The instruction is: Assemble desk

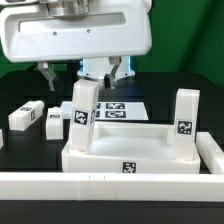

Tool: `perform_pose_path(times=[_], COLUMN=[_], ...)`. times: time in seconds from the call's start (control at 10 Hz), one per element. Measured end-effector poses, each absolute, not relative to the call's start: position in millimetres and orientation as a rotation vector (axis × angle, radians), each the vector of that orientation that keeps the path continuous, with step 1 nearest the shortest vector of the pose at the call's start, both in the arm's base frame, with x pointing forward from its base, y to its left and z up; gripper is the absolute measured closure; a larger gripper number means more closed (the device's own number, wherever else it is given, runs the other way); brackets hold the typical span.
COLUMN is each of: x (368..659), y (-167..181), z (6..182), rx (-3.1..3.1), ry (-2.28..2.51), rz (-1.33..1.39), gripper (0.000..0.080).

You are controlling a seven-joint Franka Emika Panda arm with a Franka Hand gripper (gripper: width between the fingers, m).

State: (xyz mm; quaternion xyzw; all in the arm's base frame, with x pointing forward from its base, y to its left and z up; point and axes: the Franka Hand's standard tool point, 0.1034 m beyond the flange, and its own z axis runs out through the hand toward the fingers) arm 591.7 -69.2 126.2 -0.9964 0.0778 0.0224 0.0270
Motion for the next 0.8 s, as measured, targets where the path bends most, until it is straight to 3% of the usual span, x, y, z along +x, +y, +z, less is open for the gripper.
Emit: perform_pose_path(times=[0.3, 0.4, 0.5, 0.6, 0.7, 0.8], x=[592.1, 591.2, 591.4, 591.4, 591.7, 591.7], y=[-70.1, -73.0, -72.2, -72.1, -72.3, -72.3], z=[122.7, 121.3, 121.3, 121.2, 121.4, 121.4], rx=[-3.099, -3.099, -3.099, -3.099, -3.100, -3.100], ry=[0.179, 0.185, 0.183, 0.183, 0.183, 0.183], rz=[0.051, 0.055, 0.054, 0.055, 0.052, 0.052], gripper=[0.0150, 0.0247, 0.0247, 0.0442, 0.0511, 0.0511])
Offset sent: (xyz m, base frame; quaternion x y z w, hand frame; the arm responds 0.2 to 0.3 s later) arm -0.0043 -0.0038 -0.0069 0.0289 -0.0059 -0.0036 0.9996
